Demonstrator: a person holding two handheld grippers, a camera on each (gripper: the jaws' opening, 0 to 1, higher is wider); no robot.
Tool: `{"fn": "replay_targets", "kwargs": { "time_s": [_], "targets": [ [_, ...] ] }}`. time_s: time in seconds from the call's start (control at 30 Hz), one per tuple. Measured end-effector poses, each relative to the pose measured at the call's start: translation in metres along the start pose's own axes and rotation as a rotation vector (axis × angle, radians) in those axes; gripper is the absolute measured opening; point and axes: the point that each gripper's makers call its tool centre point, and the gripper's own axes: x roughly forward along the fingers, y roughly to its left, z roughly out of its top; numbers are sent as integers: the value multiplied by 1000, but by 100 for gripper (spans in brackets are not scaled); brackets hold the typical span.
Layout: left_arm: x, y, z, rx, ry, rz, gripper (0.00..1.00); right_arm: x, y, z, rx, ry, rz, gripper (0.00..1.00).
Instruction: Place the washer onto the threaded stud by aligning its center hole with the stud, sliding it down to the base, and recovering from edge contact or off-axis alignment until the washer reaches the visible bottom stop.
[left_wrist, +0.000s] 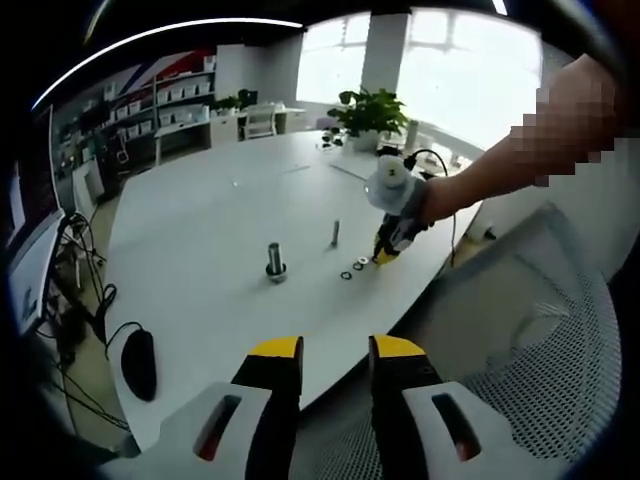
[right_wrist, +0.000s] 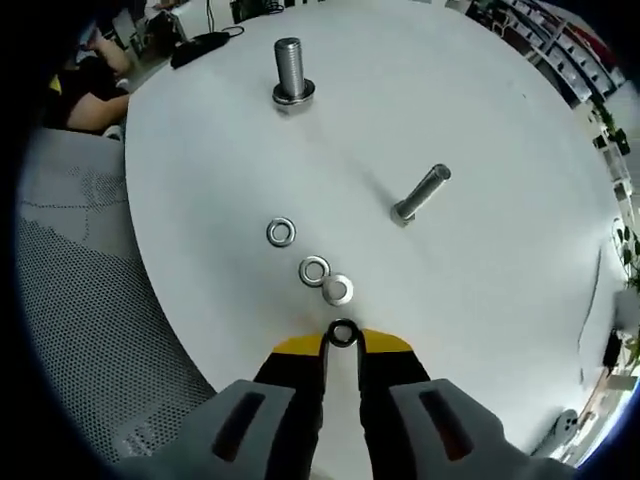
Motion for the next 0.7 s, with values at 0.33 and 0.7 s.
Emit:
{"fn": "replay_targets", "kwargs": {
  "time_s": [0.33,0.7],
  "targets": [
    [3,1,-1,3,4,1,24,-4,-5,6,12,12,13,14],
    [2,-1,1,9,1,0,24,-25,-26,35,14,-58,-12,14]
  ]
}}
